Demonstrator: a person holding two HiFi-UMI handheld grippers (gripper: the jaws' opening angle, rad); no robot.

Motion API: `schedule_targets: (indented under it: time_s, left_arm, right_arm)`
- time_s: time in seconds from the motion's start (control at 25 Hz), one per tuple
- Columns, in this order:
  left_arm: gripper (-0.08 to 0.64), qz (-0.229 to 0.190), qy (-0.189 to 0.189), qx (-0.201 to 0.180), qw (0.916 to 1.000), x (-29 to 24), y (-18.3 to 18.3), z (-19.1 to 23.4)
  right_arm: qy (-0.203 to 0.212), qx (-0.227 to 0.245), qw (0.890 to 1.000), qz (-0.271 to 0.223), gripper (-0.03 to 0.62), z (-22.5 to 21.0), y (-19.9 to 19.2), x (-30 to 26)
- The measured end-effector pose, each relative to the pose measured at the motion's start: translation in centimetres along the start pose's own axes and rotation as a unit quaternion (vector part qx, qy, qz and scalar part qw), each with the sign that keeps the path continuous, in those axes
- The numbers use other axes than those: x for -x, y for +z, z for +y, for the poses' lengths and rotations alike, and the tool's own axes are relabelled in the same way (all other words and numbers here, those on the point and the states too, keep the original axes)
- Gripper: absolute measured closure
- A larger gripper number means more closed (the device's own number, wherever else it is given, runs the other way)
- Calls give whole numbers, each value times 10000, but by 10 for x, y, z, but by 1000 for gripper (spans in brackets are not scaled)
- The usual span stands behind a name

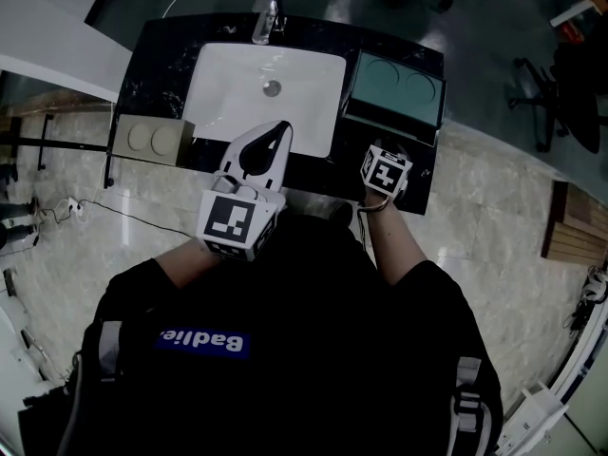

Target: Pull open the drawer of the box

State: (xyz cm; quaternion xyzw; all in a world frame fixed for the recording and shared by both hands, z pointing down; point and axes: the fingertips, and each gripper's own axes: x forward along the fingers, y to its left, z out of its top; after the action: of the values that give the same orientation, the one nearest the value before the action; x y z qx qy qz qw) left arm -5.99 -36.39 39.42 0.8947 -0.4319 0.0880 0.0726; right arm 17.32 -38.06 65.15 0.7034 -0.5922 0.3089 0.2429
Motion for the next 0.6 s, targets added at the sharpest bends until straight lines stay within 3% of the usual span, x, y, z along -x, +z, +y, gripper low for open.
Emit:
schedule_targets:
  time_s: [0.6]
  left_arm:
    - [560, -59, -261, 24, 9996, 18, -6, -8]
  right_arm:
    - [-38, 56, 9999, 99, 525, 4, -26, 20]
